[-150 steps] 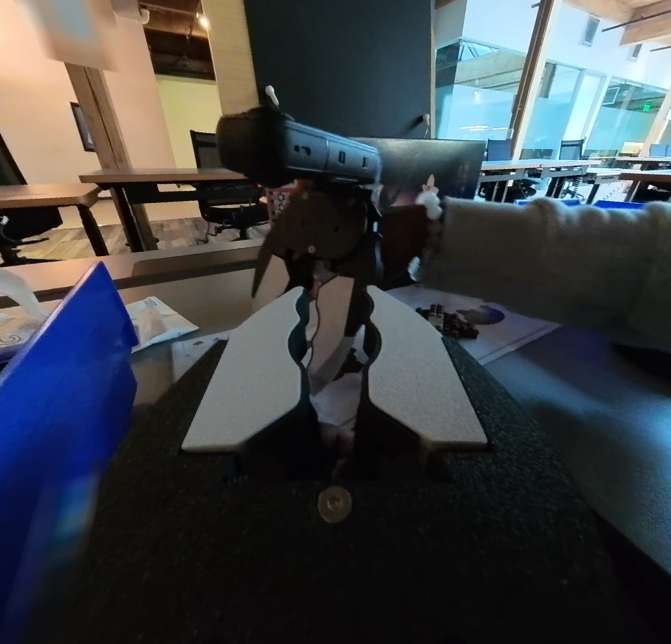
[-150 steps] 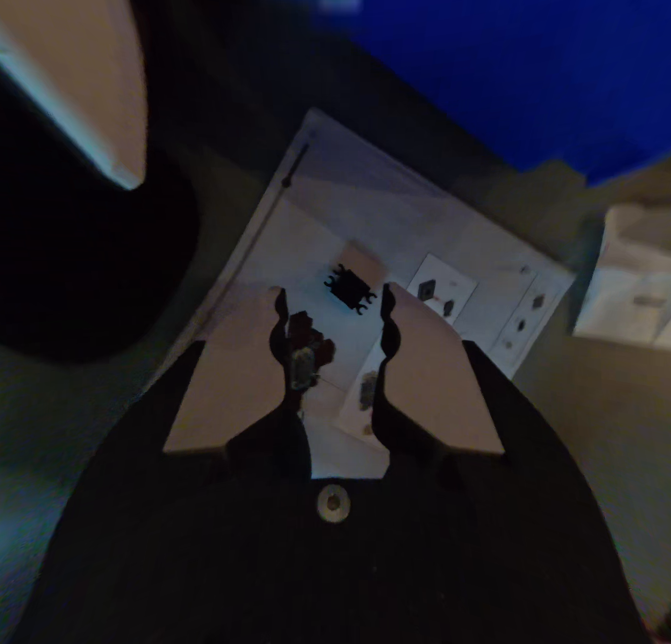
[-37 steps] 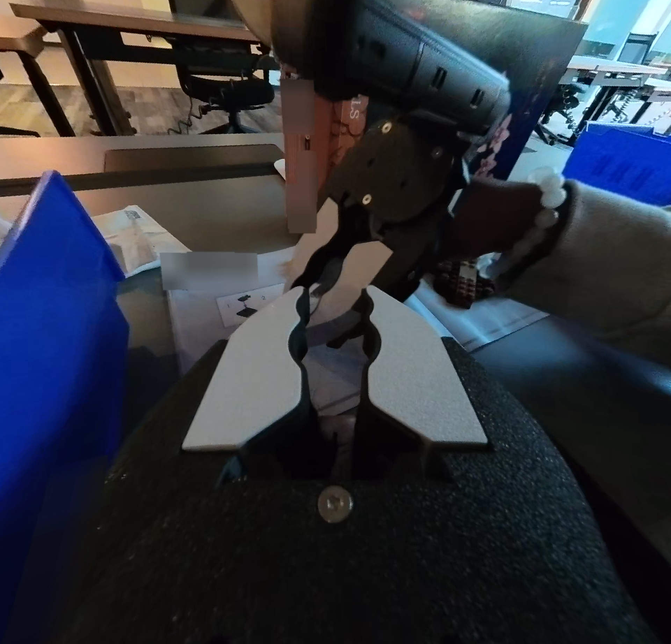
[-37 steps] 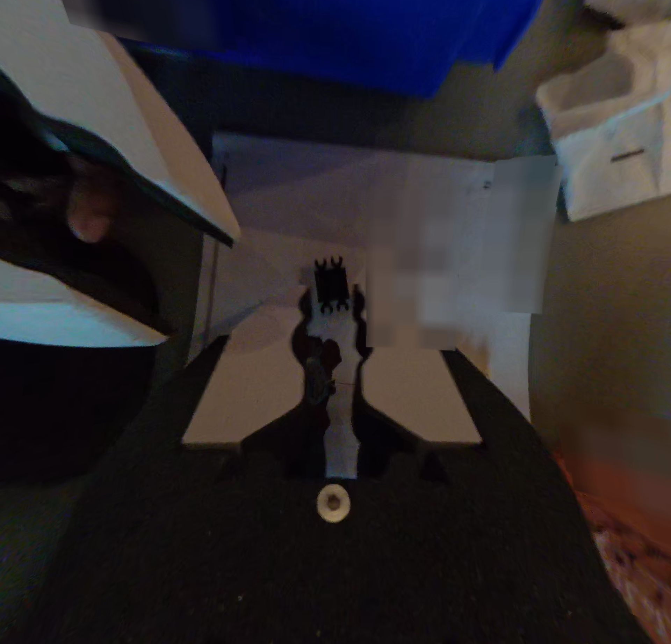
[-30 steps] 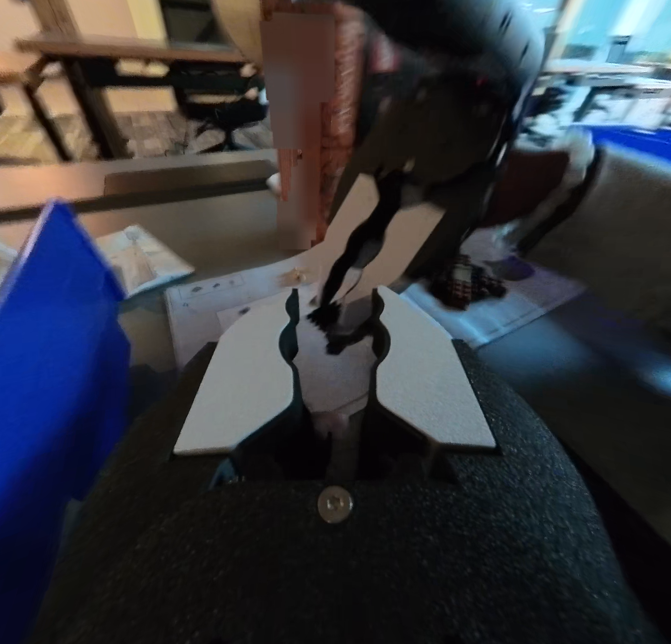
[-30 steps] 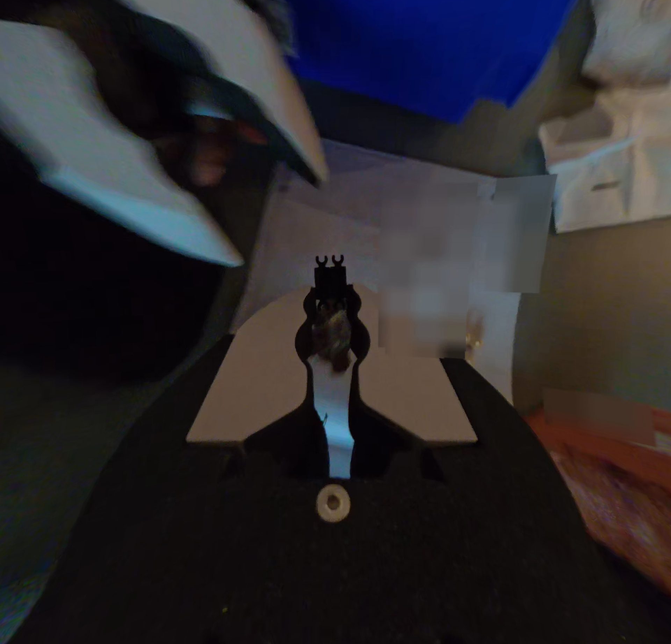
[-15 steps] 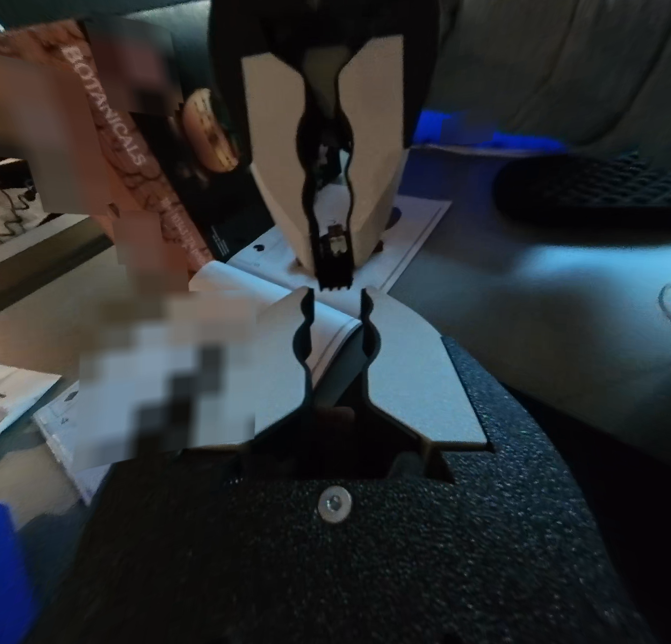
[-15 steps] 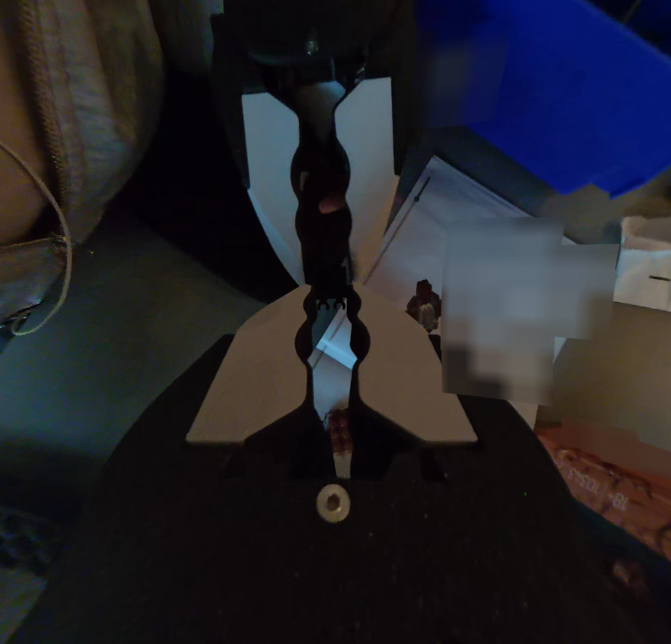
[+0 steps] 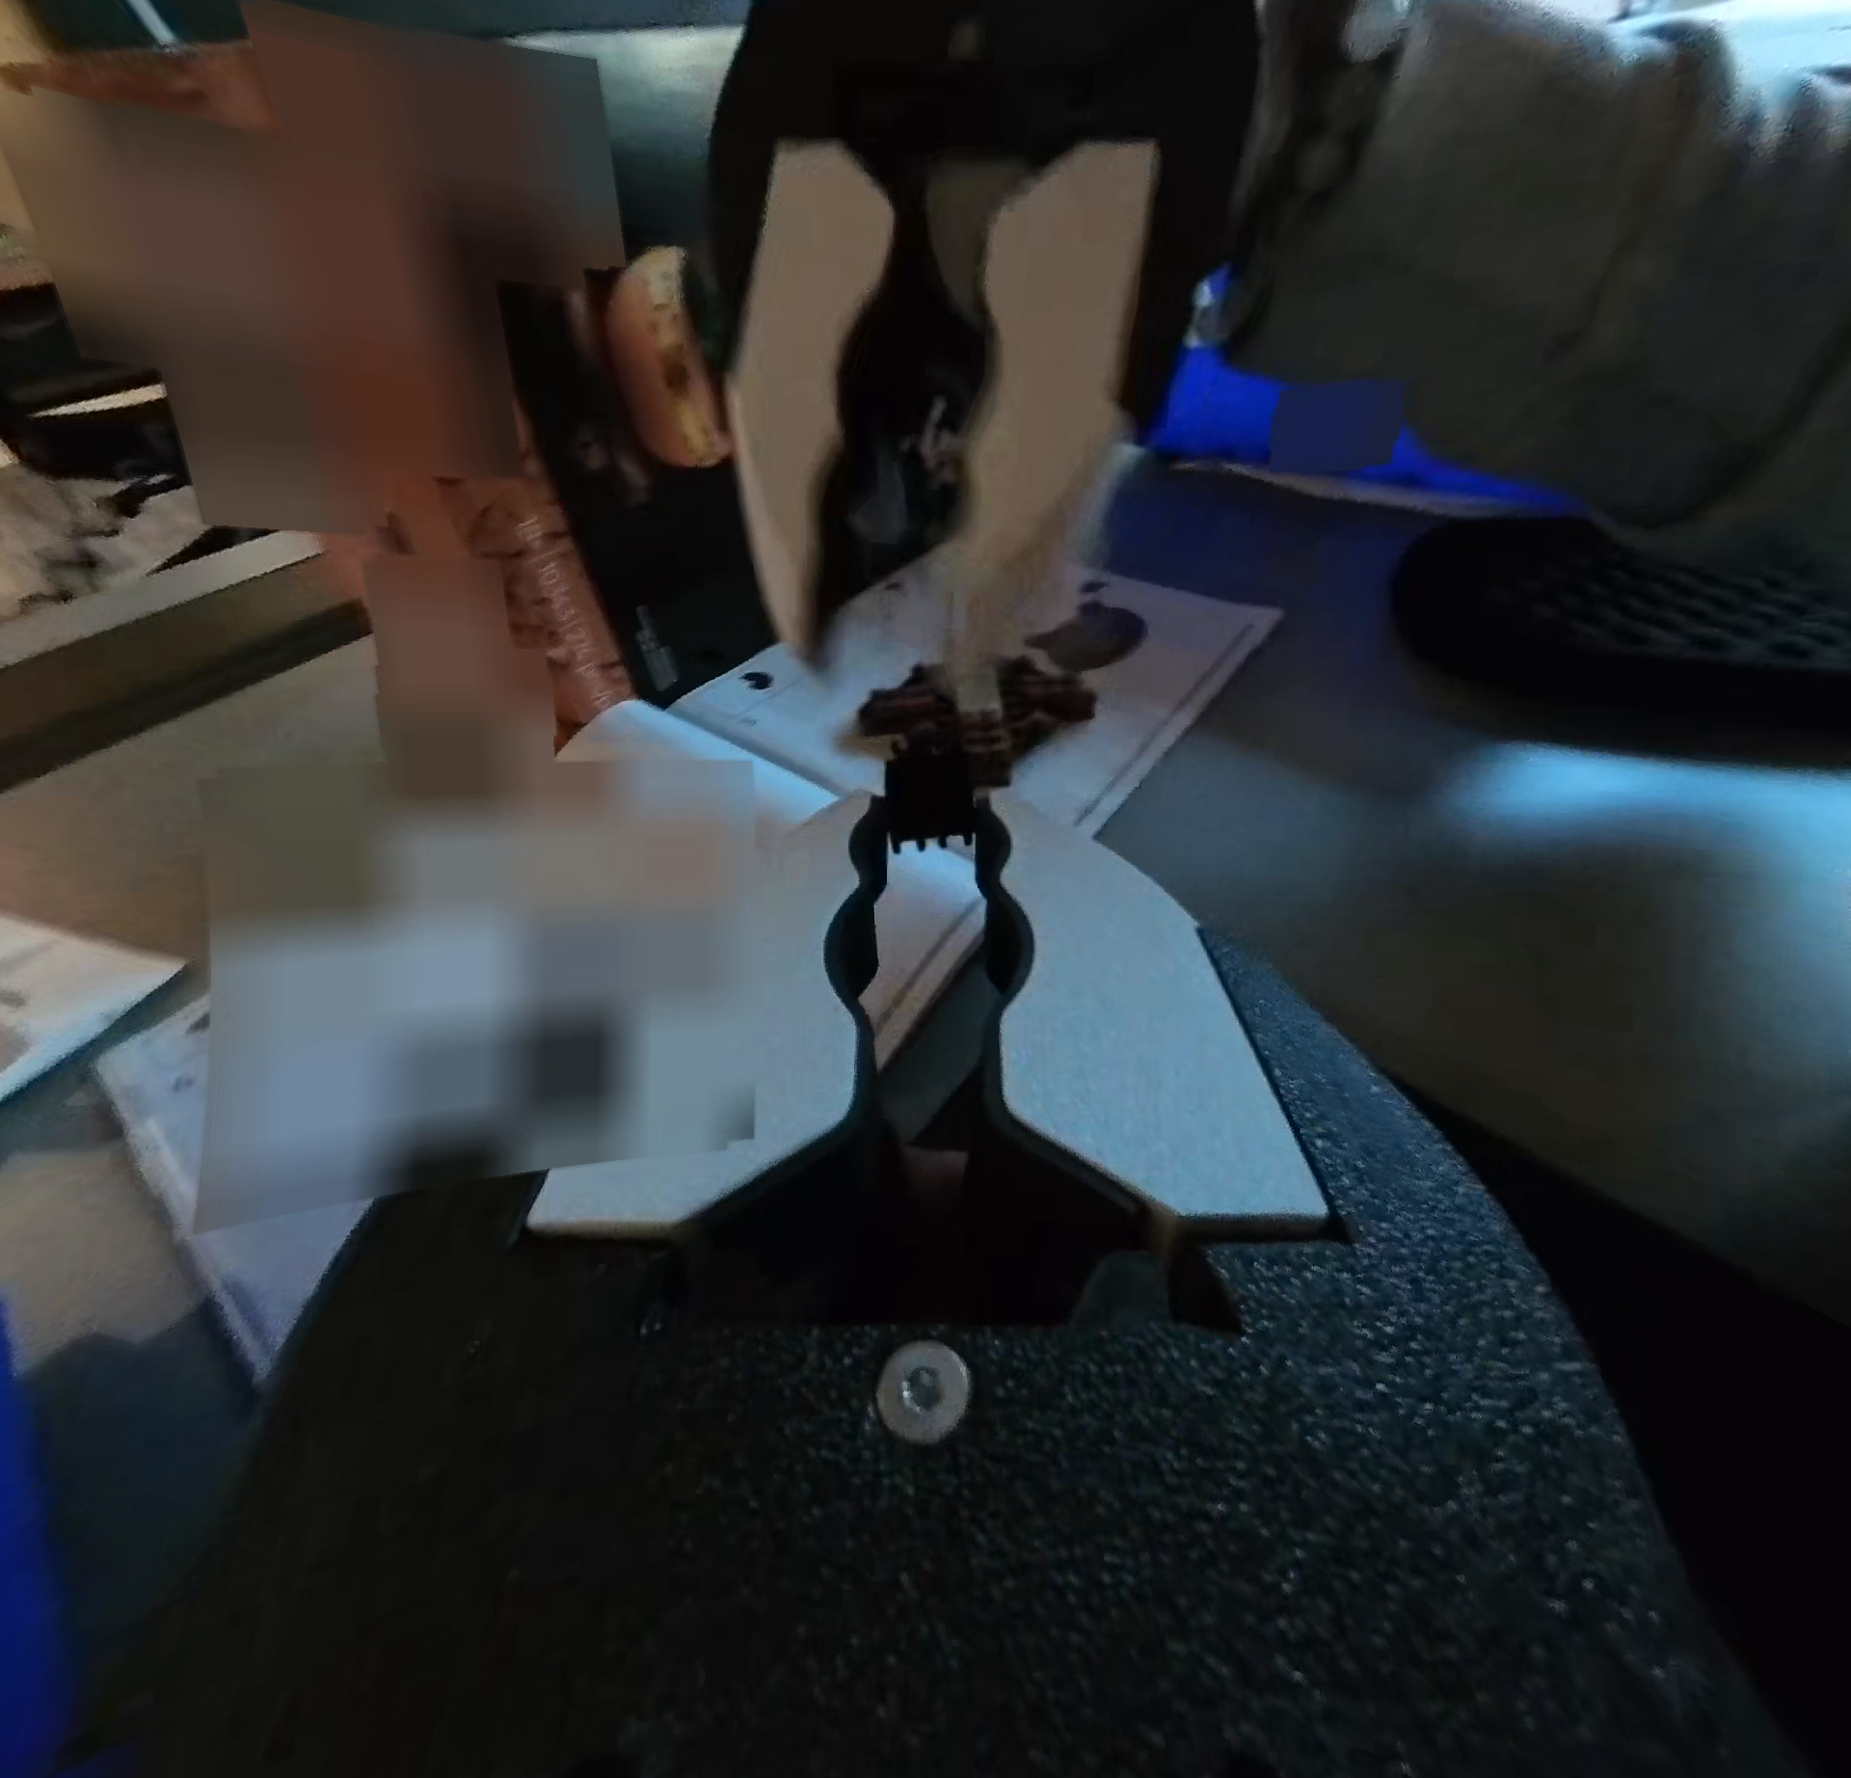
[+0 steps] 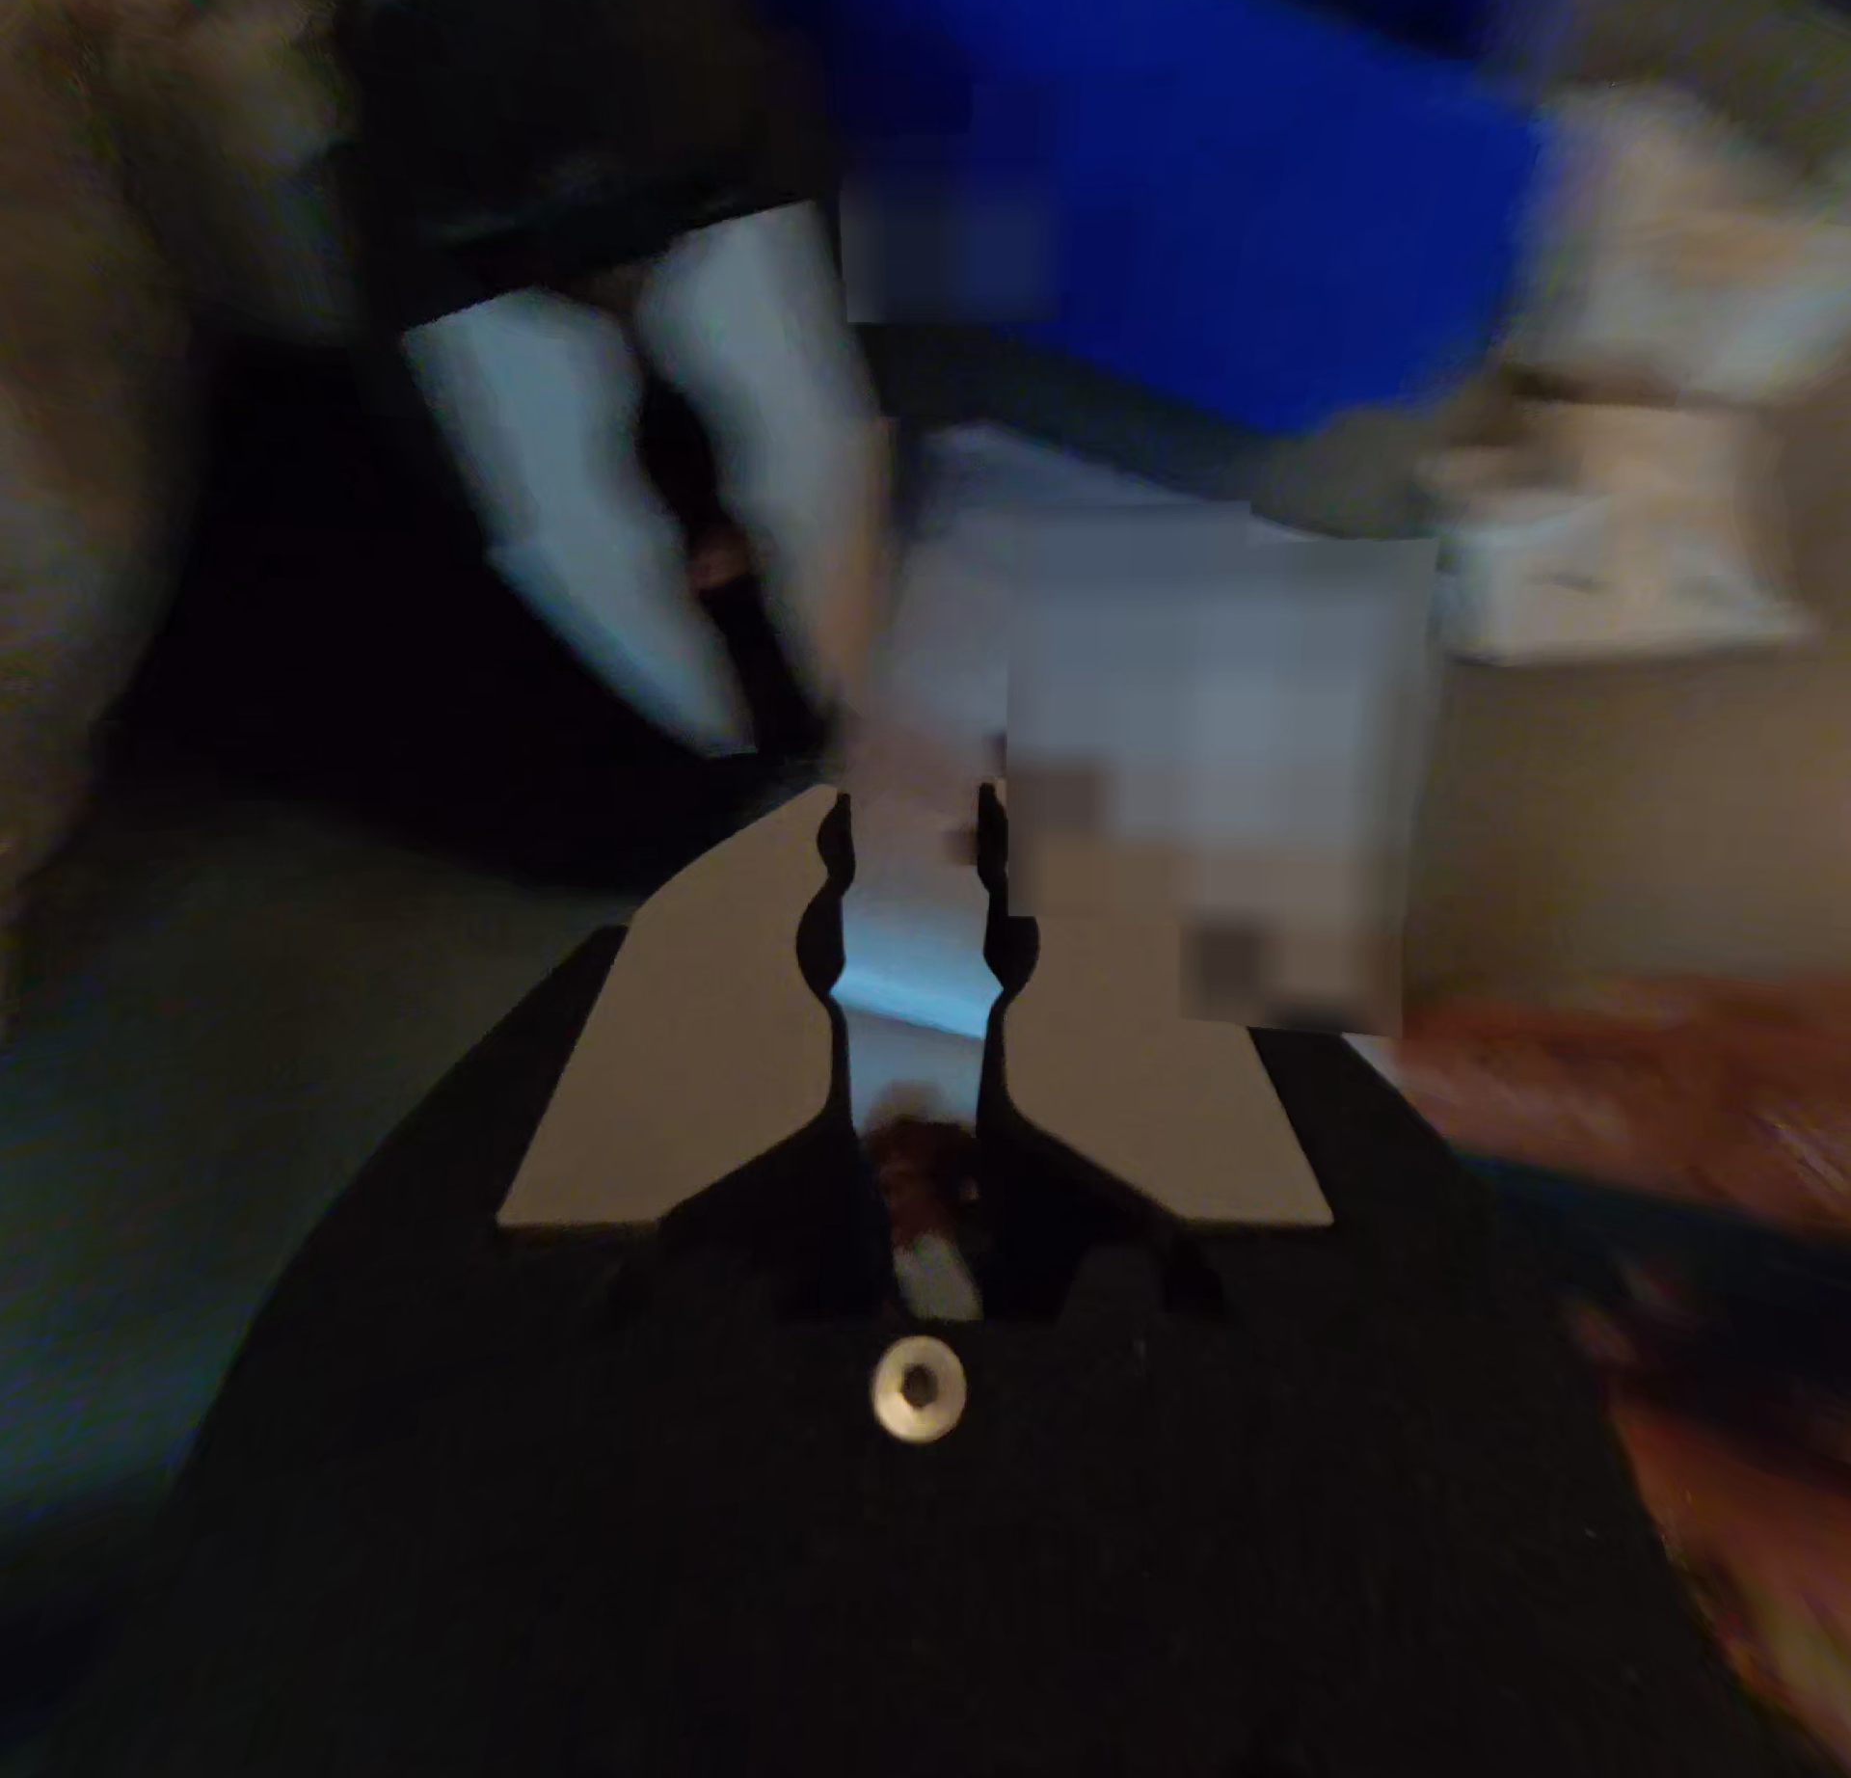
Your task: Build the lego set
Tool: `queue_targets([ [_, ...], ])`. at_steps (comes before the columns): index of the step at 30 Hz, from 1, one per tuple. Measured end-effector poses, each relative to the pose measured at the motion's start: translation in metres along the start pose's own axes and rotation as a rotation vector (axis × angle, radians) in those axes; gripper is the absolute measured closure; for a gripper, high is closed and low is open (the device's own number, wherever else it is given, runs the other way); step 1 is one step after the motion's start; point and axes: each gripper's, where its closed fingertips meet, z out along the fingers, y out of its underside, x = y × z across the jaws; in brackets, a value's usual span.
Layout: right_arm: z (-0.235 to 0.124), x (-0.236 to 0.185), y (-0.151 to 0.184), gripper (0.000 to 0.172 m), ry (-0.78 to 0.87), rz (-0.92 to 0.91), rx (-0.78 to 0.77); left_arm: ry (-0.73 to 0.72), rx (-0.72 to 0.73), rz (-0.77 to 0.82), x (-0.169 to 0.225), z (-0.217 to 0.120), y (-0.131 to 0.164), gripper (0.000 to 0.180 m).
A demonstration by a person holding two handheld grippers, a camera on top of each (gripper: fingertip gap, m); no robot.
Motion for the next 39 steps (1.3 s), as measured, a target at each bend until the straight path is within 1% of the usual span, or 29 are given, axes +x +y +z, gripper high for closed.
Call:
queue_targets([
  [1,-0.004,0.019,0.000,0.150,0.103,0.064,0.031,-0.012,-0.003,0.005,-0.002,0.000,0.001,0.164],
  [3,-0.005,0.052,0.004,0.157,0.284,0.173,0.066,-0.018,-0.011,0.019,-0.002,0.000,0.003,0.164],
  [4,0.000,0.064,0.012,0.158,0.355,0.205,0.037,-0.015,-0.016,0.030,0.000,0.001,0.004,0.164],
  [6,0.014,0.081,0.031,0.159,0.450,0.203,-0.088,-0.019,-0.025,0.045,0.000,0.002,0.005,0.164],
  [8,0.031,0.090,0.042,0.161,0.464,0.196,-0.162,-0.017,-0.021,0.040,0.000,0.002,0.004,0.164],
  [11,0.042,0.103,0.055,0.161,0.467,0.267,-0.223,-0.022,-0.009,0.017,-0.002,0.001,0.003,0.164],
  [15,0.051,0.110,0.066,0.160,0.440,0.363,-0.252,-0.029,-0.009,0.029,-0.002,0.001,0.003,0.164],
  [21,0.062,0.115,0.073,0.161,0.436,0.394,-0.254,-0.028,-0.006,0.032,-0.001,0.001,0.003,0.164],
  [23,0.064,0.116,0.073,0.166,0.427,0.405,-0.251,-0.026,-0.005,0.027,-0.002,0.000,0.003,0.164],
  [26,0.065,0.114,0.075,0.167,0.409,0.396,-0.251,-0.031,-0.002,0.022,-0.002,0.000,0.003,0.164],
  [28,0.056,0.110,0.071,0.167,0.426,0.386,-0.231,-0.035,0.004,0.022,-0.003,-0.001,0.002,0.164],
  [30,0.041,0.098,0.065,0.167,0.434,0.367,-0.206,-0.036,0.003,0.025,-0.003,-0.001,0.002,0.164],
  [35,0.003,0.043,0.056,0.167,0.432,0.346,-0.139,-0.028,-0.006,0.042,-0.002,0.002,0.003,0.164],
  [39,-0.013,-0.006,0.069,0.169,0.413,0.376,-0.110,-0.011,-0.009,0.022,0.000,0.002,-0.002,0.164],
])
